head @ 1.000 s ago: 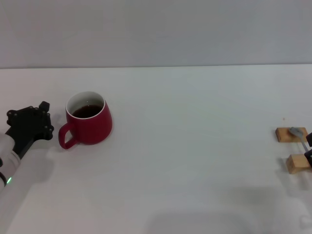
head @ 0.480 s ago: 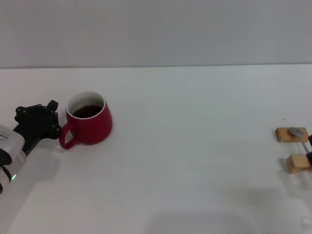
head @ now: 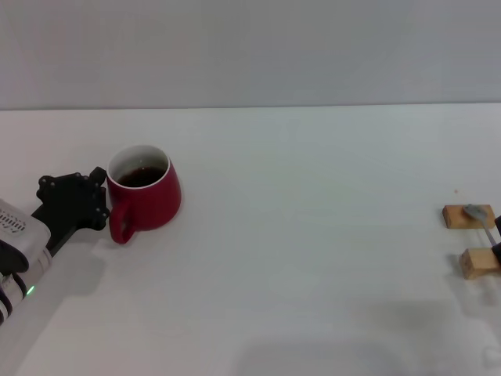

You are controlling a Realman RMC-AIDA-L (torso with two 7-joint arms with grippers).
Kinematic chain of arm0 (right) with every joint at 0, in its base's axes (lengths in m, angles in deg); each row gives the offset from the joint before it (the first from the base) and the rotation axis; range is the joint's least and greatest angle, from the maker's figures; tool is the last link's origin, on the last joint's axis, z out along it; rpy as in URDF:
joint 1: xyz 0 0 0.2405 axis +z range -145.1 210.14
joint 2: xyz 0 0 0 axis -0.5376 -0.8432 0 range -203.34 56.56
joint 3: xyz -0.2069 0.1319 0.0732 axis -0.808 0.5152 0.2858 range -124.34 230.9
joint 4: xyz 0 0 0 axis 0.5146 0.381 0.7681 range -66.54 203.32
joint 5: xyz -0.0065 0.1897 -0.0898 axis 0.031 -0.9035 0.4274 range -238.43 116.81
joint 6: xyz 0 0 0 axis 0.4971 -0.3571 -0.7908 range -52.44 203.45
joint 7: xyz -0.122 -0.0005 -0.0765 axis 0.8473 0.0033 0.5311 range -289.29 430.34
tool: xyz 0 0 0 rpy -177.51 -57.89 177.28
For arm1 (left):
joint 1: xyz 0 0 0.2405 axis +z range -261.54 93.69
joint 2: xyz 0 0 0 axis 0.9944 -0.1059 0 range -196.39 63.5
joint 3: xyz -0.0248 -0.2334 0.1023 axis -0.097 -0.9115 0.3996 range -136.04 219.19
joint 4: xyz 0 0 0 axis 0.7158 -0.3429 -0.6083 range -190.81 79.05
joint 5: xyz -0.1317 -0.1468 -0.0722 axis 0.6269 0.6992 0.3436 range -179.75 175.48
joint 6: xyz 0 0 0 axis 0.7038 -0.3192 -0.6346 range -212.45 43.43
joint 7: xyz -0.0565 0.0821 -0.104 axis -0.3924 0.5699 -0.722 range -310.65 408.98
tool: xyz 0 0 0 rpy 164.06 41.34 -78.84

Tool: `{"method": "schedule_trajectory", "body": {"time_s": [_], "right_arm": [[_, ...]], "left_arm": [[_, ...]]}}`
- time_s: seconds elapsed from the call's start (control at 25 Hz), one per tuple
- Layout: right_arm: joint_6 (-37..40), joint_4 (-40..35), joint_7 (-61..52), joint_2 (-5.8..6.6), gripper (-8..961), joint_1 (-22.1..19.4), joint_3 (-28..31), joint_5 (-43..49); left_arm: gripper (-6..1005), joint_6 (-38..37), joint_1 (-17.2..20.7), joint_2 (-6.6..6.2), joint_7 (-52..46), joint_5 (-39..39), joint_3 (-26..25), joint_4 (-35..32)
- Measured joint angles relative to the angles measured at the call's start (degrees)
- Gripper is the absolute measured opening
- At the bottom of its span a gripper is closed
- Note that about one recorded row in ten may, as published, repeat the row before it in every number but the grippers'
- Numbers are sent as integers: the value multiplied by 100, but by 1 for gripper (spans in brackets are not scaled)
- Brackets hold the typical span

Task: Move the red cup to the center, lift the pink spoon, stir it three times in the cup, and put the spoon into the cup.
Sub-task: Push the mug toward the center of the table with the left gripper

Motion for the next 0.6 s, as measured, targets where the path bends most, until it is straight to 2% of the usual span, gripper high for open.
{"method": "schedule_trajectory", "body": {"time_s": [0.6], "right_arm": [[-38, 6, 0, -7, 693, 5, 37, -9]], "left_arm": [[-2, -307, 208, 25, -74, 5, 416, 100]]}}
